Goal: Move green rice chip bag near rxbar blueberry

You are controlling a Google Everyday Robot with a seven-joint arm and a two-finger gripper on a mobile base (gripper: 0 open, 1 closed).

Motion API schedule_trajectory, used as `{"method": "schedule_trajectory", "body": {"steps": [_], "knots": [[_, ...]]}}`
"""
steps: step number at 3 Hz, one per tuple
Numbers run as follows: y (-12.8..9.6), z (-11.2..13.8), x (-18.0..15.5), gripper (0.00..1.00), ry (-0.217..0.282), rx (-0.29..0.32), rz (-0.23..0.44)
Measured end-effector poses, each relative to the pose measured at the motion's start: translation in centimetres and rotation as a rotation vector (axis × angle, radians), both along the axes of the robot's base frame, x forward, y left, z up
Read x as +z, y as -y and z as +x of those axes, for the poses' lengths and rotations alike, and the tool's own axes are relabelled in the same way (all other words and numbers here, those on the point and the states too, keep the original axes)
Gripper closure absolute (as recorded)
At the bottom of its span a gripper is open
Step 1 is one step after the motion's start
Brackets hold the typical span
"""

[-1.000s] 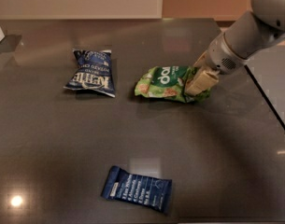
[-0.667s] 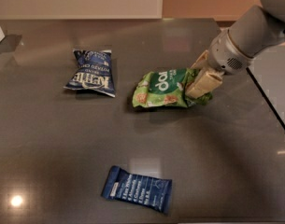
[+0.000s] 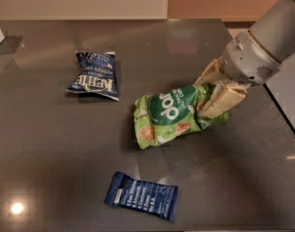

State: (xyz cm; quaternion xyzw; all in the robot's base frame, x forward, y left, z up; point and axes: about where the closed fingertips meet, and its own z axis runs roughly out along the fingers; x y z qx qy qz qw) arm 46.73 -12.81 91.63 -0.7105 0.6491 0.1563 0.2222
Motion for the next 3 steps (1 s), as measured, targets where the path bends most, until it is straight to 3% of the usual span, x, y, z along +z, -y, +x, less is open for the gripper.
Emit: {"method": "schedule_trajectory", "body": {"steps": [1,2,3], "knots": [[0.0,-3.2,0.6,1.0,0.021,0.152,0.039],[0.1,-5.3,0.6,0.84,0.056,0.242,0.07],[0.2,-6.3,0.0,0.61,0.064,0.278,0.096]]}}
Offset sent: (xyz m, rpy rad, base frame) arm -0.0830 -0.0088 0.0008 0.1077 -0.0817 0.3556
